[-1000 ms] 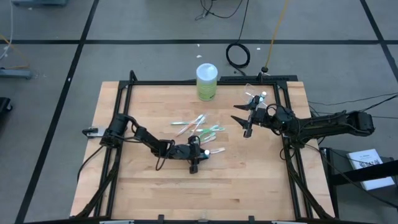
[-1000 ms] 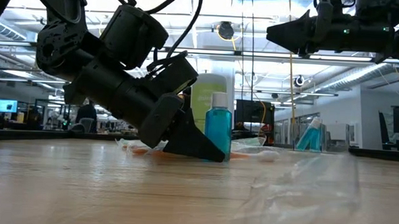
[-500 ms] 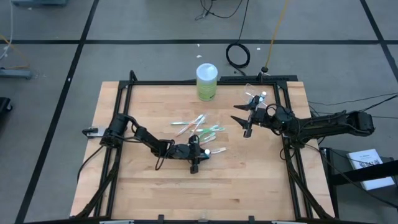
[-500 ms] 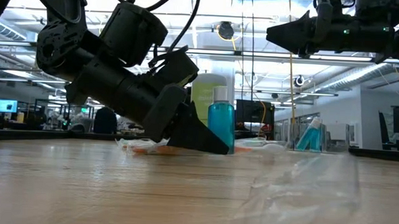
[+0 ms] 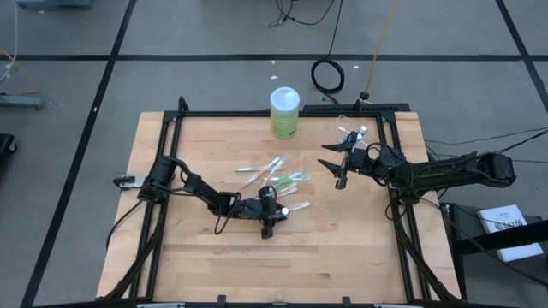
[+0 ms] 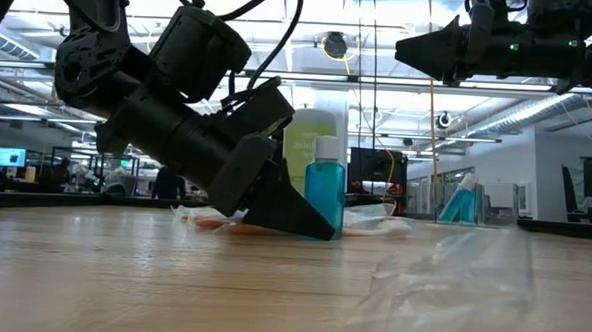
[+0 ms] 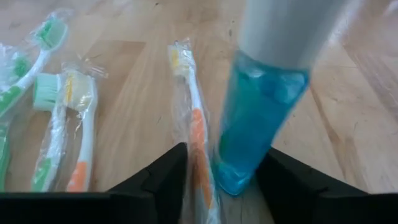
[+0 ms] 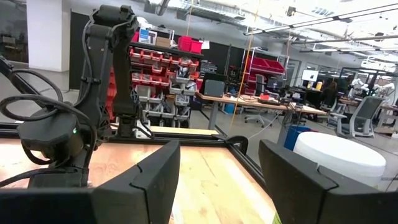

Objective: Pick & Place toothbrushing station
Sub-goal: Put the blue mouthwash bottle into the transparent organizer

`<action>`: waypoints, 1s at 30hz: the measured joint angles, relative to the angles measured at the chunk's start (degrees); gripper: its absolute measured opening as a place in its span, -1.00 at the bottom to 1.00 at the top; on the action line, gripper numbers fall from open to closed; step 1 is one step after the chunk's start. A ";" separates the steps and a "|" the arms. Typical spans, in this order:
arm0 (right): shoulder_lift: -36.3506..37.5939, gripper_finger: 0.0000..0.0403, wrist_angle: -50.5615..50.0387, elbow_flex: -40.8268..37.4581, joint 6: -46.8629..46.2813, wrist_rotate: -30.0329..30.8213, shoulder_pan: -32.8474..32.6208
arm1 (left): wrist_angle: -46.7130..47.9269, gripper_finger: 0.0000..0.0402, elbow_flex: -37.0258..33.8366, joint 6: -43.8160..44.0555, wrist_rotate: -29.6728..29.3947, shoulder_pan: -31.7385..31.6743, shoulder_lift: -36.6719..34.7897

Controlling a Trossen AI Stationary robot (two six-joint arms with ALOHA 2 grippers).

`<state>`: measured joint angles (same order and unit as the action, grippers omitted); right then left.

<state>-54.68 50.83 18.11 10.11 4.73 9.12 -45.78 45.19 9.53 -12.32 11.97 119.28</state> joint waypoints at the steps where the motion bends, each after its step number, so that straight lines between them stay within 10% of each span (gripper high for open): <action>1: 0.01 0.04 -0.02 0.00 0.00 0.02 0.01 | 0.10 0.04 0.00 -0.16 -0.08 0.00 0.00; 30: 0.02 0.04 -0.13 0.00 0.00 0.02 -0.01 | -5.43 0.20 -0.11 -9.61 -1.83 0.58 -0.43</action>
<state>-54.66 50.70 18.11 10.11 4.75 9.11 -51.21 45.08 -0.08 -14.15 12.56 118.85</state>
